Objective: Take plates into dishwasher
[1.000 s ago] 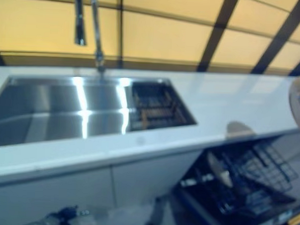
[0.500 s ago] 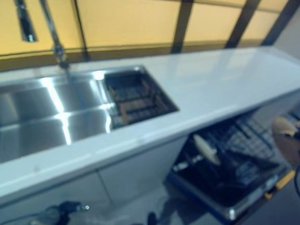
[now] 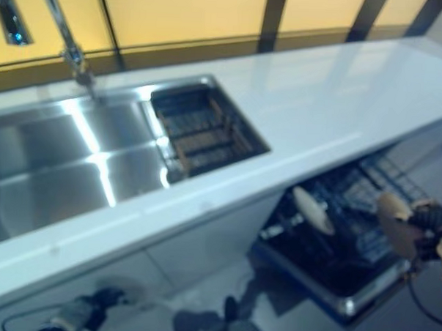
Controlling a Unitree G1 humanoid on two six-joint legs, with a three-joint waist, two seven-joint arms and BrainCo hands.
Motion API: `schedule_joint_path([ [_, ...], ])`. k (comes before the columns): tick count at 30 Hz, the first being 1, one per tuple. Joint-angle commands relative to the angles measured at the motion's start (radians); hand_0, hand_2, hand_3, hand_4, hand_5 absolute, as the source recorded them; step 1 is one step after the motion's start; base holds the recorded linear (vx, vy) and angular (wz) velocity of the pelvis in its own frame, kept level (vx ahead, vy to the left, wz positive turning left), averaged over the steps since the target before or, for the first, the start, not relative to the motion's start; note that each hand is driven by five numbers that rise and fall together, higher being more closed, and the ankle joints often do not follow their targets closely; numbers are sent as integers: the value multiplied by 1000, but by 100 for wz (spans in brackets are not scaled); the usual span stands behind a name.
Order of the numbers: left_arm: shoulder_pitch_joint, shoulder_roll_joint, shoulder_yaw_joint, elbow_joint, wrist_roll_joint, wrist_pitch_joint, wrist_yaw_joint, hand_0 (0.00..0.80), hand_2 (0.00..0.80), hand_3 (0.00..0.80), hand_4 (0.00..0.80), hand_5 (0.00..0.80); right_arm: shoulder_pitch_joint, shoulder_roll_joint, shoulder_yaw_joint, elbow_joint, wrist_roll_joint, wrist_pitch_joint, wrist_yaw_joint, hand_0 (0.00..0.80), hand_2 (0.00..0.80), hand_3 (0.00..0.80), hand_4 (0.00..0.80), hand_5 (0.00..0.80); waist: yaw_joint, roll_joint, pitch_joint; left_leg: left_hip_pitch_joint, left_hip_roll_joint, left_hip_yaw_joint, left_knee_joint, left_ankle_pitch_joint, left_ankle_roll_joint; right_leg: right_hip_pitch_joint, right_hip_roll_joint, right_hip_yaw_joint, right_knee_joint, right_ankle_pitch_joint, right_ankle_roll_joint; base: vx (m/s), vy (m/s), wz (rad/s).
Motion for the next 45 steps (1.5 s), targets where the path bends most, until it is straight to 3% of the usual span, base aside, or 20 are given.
schedule_joint_path([
  [1,-132,54,-39,-31,2,-2,3,0,0,0,0,0,-197,-31,26,19,-53,-6,-48,800,800,800,800,800,29,62,48,-29,-16,-43,5,-34,27,-25,37,-3,47,-61,20,44,-33,0],
  [16,-176,52,-44,-51,-43,31,-2,0,0,0,0,0,-355,-78,124,66,-86,45,-147,800,800,800,800,800,49,80,112,-85,-1,-57,20,-16,8,-44,46,-7,43,-79,-1,47,-51,0],
  [27,-188,50,-37,-26,-37,22,17,0,0,0,0,0,-389,-78,147,80,-72,73,-200,800,800,800,800,800,55,70,129,-108,24,-58,53,-29,-7,-57,58,-35,51,-97,-19,55,-90,1],
  [35,-185,31,-32,40,-21,-27,53,0,0,0,0,0,-411,-74,172,172,-77,29,-203,800,800,800,800,800,40,65,134,-115,51,-26,98,-50,-17,-69,61,-38,56,-104,-30,74,-100,1],
  [45,-152,7,-34,65,-8,-72,80,0,0,0,0,0,-475,-115,199,236,-98,5,-198,800,800,800,800,800,36,91,143,-130,53,-34,131,-68,-33,-84,54,-37,51,-105,-38,37,-45,3],
])
